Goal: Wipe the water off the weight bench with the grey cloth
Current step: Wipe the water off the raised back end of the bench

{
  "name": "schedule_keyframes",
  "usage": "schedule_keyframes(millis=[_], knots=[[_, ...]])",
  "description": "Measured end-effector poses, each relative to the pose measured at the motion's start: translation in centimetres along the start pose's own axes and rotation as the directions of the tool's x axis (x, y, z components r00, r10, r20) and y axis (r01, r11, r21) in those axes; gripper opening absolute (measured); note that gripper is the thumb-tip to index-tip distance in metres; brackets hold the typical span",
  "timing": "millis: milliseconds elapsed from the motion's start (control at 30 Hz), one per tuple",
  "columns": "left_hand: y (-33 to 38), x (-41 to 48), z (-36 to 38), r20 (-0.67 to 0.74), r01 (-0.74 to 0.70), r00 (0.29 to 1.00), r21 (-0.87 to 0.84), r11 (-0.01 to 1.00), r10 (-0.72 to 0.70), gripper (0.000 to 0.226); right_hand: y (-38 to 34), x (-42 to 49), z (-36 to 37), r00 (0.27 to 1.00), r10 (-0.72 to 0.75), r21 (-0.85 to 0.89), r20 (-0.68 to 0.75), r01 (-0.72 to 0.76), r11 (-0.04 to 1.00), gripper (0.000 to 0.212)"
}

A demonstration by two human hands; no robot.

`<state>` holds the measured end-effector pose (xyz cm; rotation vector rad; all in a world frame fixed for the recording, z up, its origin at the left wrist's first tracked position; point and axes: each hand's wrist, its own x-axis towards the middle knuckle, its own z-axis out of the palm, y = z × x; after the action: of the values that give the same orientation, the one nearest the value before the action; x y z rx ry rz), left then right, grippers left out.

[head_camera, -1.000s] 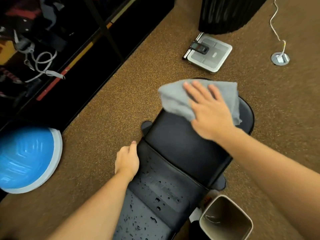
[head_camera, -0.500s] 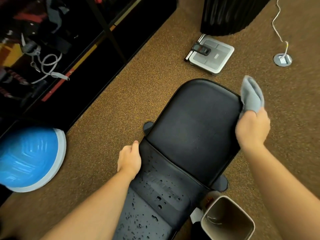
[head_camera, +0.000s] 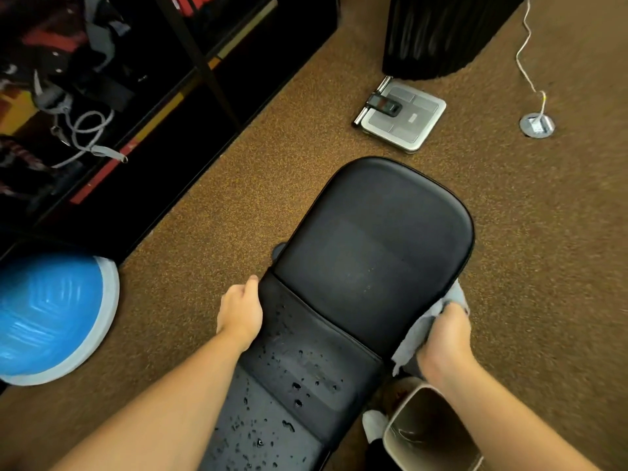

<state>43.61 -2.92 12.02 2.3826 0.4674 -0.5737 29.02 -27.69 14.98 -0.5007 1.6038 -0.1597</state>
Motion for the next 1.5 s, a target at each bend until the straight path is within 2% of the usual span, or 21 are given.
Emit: schedule_keyframes(millis=[33, 167, 200, 367, 433, 500, 533, 633, 733, 800, 867, 900, 933, 967, 1000, 1033, 1100, 1200, 1333, 1433, 1500], knots=[[0.0, 0.1, 0.0, 0.001, 0.004, 1.0, -0.002, 1.0, -0.004, 0.058, -1.5, 0.1, 0.3, 1.0, 0.02, 0.004, 0.012, -0.02, 1.0, 0.029], [-0.1, 0.1, 0.0, 0.016, 0.021, 1.0, 0.006, 1.0, -0.021, 0.063, -5.9, 0.0, 2.5, 0.954, -0.298, 0.012, 0.033, 0.298, 0.954, 0.029], [-0.2, 0.1, 0.0, 0.022, 0.025, 0.999, 0.004, 1.0, -0.025, 0.064, -5.9, 0.8, 2.6, 0.965, -0.257, 0.055, 0.042, 0.255, 0.965, 0.031], [0.1, -0.2, 0.0, 0.026, 0.024, 0.999, 0.019, 1.0, -0.025, 0.061, -0.4, -0.3, -0.1, 0.985, -0.126, -0.054, 0.114, 0.133, 0.99, 0.023], [0.4, -0.1, 0.0, 0.018, 0.023, 1.0, 0.032, 0.999, -0.024, 0.059, 3.3, -0.7, -1.3, 0.984, -0.121, -0.102, 0.134, 0.135, 0.986, 0.035], [0.5, -0.2, -0.1, 0.013, 0.028, 0.999, 0.058, 0.998, -0.029, 0.057, 5.2, -1.0, -2.3, 0.987, -0.047, -0.099, 0.155, 0.063, 0.993, 0.055], [0.6, -0.2, 0.0, 0.017, 0.033, 0.999, 0.072, 0.997, -0.034, 0.057, 5.0, -1.4, -2.4, 0.978, -0.075, -0.08, 0.192, 0.092, 0.993, 0.059], [0.9, -0.8, -0.3, 0.048, 0.036, 0.998, 0.082, 0.996, -0.04, 0.061, 2.3, -0.7, -1.9, 0.915, -0.341, -0.089, 0.215, 0.366, 0.926, 0.058], [0.8, -1.3, -1.2, 0.142, 0.043, 0.988, 0.083, 0.996, -0.054, 0.072, -1.0, -0.5, -1.5, 0.845, -0.444, -0.225, 0.297, 0.514, 0.828, 0.07], [0.7, -1.8, -1.9, 0.19, 0.032, 0.981, 0.071, 0.997, -0.045, 0.071, -0.8, -1.3, -1.6, 0.737, -0.548, -0.312, 0.396, 0.669, 0.675, 0.067], [0.6, -2.5, -2.2, 0.217, -0.017, 0.976, 0.056, 0.998, 0.005, 0.061, 1.4, -2.0, -2.3, 0.598, -0.652, -0.413, 0.466, 0.799, 0.437, 0.064], [0.4, -2.9, -2.4, 0.217, -0.054, 0.975, 0.056, 0.997, 0.04, 0.055, 2.6, -2.2, -2.9, 0.522, -0.675, -0.493, 0.521, 0.83, 0.261, 0.068], [-0.1, -3.5, -2.9, 0.215, -0.089, 0.974, 0.061, 0.994, 0.074, 0.048, 3.8, -2.1, -3.5, 0.415, -0.676, -0.57, 0.608, 0.822, -0.008, 0.071], [-0.5, -4.0, -3.2, 0.23, -0.127, 0.967, 0.067, 0.99, 0.109, 0.044, 4.5, -1.6, -4.2, 0.276, -0.631, -0.578, 0.725, 0.742, -0.339, 0.071], [-1.2, -4.3, -3.6, 0.252, -0.159, 0.958, 0.06, 0.985, 0.139, 0.041, 4.6, -0.7, -4.5, 0.179, -0.55, -0.517, 0.816, 0.653, -0.554, 0.069], [-1.9, -4.4, -3.9, 0.267, -0.191, 0.948, 0.051, 0.98, 0.171, 0.042, 4.2, -0.4, -4.7, 0.139, -0.48, -0.457, 0.866, 0.608, -0.649, 0.068], [-3.2, -4.7, -4.8, 0.255, -0.232, 0.942, 0.034, 0.972, 0.216, 0.048, 2.6, -0.7, -3.7, 0.099, -0.417, -0.393, 0.904, 0.579, -0.714, 0.068], [-4.4, -5.4, -5.0, 0.257, -0.261, 0.934, 0.021, 0.965, 0.247, 0.051, 0.1, -1.0, 0.0, 0.068, -0.465, -0.433, 0.883, 0.5, -0.75, 0.065], [-5.2, -6.2, -4.5, 0.229, -0.271, 0.939, 0.038, 0.962, 0.255, 0.056, -0.3, -2.5, 6.9, 0.154, -0.472, -0.477, 0.868, 0.525, -0.705, 0.066], [-5.2, -6.4, -4.3, 0.204, -0.279, 0.943, 0.046, 0.959, 0.265, 0.055, 1.6, -2.6, 7.3, 0.125, -0.295, -0.318, 0.947, 0.481, -0.817, 0.068], [-5.6, -6.6, -4.2, 0.217, -0.292, 0.936, 0.035, 0.956, 0.278, 0.055, 2.8, -2.4, 4.5, 0.053, -0.183, -0.187, 0.982, 0.464, -0.866, 0.059]])
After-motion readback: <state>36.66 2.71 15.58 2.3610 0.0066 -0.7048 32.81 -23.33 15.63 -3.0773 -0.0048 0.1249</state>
